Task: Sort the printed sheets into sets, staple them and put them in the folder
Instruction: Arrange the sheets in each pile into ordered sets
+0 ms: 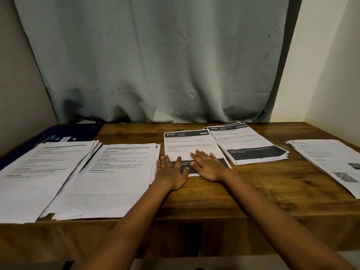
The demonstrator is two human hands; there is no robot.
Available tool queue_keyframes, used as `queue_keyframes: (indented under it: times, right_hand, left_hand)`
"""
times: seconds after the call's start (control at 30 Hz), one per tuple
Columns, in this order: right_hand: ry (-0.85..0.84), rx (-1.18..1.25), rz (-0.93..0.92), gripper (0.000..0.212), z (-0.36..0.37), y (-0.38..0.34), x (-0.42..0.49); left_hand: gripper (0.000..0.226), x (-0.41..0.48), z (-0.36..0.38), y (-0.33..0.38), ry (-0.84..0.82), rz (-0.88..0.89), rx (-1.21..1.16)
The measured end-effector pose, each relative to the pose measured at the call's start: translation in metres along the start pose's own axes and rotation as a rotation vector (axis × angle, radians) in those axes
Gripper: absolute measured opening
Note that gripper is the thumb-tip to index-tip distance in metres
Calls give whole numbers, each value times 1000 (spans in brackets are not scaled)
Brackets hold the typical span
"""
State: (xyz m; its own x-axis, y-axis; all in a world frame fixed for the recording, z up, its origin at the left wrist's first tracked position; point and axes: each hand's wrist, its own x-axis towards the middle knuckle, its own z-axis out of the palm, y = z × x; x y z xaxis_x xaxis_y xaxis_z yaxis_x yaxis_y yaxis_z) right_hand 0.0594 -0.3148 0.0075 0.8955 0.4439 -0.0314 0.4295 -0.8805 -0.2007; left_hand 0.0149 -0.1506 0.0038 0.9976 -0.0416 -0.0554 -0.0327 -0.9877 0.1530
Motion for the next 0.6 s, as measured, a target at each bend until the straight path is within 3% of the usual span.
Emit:
queue_keyframes:
  times: [0.2, 0.4, 0.6]
  right_hand:
    - [-15, -11, 27, 57, -1, -2, 0]
    - [-21, 1, 40, 57, -6, -5, 0]
    - [221, 111, -58, 59, -21, -45, -16]
  left_hand:
    - [70, -4, -5, 1, -1, -9, -26]
    - [79, -43, -30, -16, 215, 162, -166]
    - [106, -114, -46, -84, 19, 125, -184]
